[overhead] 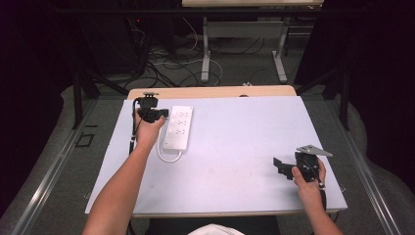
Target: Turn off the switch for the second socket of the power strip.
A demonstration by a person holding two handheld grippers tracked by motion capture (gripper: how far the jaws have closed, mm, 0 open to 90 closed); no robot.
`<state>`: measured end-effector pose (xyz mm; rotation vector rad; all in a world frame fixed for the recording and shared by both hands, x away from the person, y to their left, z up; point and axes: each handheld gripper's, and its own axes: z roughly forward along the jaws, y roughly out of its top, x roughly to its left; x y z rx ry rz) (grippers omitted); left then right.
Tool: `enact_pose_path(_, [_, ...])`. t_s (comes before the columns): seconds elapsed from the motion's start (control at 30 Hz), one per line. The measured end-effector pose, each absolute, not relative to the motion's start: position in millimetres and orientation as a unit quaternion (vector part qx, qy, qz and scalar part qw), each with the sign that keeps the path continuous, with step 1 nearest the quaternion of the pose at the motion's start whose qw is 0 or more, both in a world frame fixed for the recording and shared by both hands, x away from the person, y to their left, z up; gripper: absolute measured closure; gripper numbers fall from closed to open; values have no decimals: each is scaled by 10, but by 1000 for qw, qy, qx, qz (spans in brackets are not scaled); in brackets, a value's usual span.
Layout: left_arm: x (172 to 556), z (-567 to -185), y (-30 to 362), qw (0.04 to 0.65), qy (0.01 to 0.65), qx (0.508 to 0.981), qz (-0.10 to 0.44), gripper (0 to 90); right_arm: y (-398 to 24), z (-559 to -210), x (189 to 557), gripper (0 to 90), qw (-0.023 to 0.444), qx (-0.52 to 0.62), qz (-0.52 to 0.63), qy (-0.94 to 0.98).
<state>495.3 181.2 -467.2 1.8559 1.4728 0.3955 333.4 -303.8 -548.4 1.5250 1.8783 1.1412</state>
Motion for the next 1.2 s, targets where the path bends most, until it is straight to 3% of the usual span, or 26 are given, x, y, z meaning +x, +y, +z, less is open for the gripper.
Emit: enact_pose_path(1.2, [5278, -5161, 1702, 337, 578, 729, 142, 899, -3058, -5498, 3315, 74, 224, 560, 419, 679])
